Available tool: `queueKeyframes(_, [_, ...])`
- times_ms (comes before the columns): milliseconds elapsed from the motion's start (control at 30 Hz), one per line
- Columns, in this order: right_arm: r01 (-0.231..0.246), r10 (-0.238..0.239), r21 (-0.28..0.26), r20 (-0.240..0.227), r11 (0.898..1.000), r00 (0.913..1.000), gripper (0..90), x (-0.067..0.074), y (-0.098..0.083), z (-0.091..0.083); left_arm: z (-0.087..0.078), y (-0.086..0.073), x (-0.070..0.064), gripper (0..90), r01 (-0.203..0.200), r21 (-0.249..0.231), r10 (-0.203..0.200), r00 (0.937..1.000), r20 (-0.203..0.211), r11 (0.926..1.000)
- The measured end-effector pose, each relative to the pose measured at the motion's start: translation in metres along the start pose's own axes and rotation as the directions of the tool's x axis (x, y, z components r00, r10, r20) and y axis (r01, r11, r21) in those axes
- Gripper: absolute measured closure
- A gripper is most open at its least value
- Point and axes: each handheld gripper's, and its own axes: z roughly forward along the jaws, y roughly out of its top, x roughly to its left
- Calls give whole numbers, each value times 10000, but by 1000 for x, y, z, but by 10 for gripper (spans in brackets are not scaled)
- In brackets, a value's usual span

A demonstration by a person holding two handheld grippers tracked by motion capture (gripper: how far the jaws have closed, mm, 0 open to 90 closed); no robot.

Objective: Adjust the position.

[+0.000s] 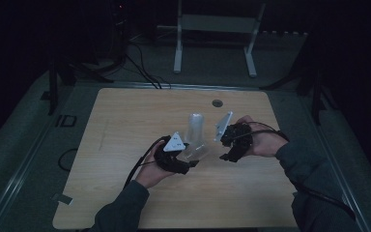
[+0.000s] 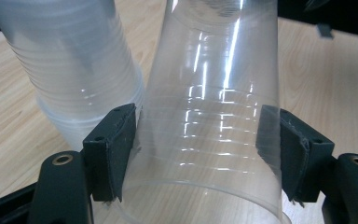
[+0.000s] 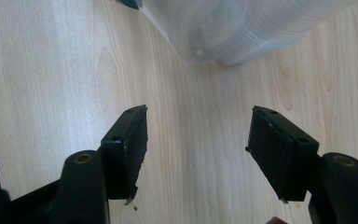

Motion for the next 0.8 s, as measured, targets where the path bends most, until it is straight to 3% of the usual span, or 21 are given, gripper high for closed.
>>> queueKeyframes(267, [255, -250, 265, -189, 9993, 9995, 374, 4, 4, 5, 9, 1, -7, 295, -512, 584, 500, 9985, 227, 9970])
queueKeyframes(533, [769, -751, 610, -309, 9952, 9967, 372, 12, 8, 8, 11, 3, -14, 295, -979, 575, 936, 9928, 747, 9935])
queueKeyframes(800, [1221, -1172, 924, -570, 9882, 9915, 352, 20, 13, 13, 15, 2, -18, 295, -1281, 671, 1224, 9890, 832, 9895])
